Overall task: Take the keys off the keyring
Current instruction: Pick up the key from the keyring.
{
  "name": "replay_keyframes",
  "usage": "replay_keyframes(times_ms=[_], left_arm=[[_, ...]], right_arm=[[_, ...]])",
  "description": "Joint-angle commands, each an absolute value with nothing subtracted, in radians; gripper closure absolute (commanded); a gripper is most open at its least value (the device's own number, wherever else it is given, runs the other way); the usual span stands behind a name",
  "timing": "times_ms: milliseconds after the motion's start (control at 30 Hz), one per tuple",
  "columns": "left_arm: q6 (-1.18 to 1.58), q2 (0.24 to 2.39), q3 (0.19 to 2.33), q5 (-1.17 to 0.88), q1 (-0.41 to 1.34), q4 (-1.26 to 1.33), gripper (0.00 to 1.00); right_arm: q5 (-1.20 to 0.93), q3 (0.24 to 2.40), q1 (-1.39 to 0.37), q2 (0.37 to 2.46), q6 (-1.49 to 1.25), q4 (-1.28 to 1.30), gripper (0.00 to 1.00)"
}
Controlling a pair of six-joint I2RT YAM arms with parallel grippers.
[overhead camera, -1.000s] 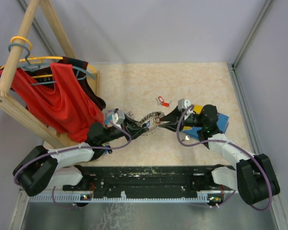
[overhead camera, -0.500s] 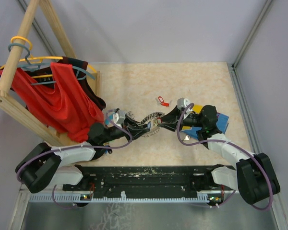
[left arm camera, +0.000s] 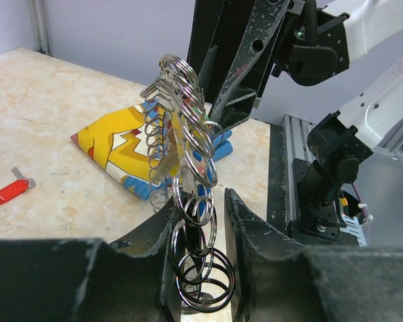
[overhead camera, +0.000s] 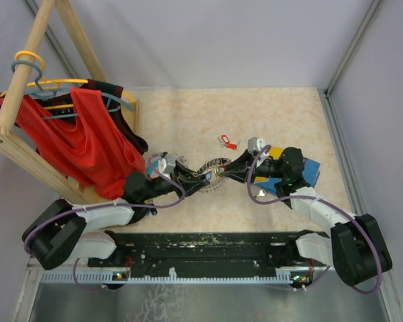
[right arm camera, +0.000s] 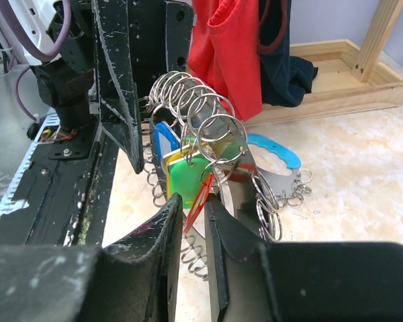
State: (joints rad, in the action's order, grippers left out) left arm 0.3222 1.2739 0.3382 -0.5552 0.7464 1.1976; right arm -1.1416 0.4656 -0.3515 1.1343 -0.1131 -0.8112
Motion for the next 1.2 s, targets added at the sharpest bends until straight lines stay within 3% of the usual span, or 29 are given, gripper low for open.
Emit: replay_keyframes(times_ms=[0, 267, 367, 500, 600, 1167], left_arm=[[0.326, 1.260, 0.347, -0.571, 0.753, 1.280, 1.00], [0.316, 1.251, 0.344, -0.572, 0.753, 1.273, 1.00], [0.298, 1.248, 0.339, -0.562, 0.753, 1.262, 1.00], [0.250, 1.244, 0.315, -0.518, 0.752, 1.247, 1.00], [0.210, 1.255, 0.295, -0.484, 0.752, 1.248, 1.00], [0.061, 1.400, 0.281, -0.421, 0.752, 1.316, 1.00]], right_arm=[[-1.144, 0.490, -0.362, 1.134, -0.089, -0.828, 0.82], [-1.143, 0.508, -0.362, 1.133, -0.081, -0.791, 1.00], [-1.137, 0.541, -0.362, 1.127, -0.057, -0.706, 1.00], [-1.079, 0.715, -0.362, 1.125, 0.188, -0.211, 1.00], [-1.043, 0.784, -0.363, 1.113, 0.291, -0.035, 1.00], [-0.885, 0.933, -0.363, 1.129, 0.502, 0.302, 1.00]])
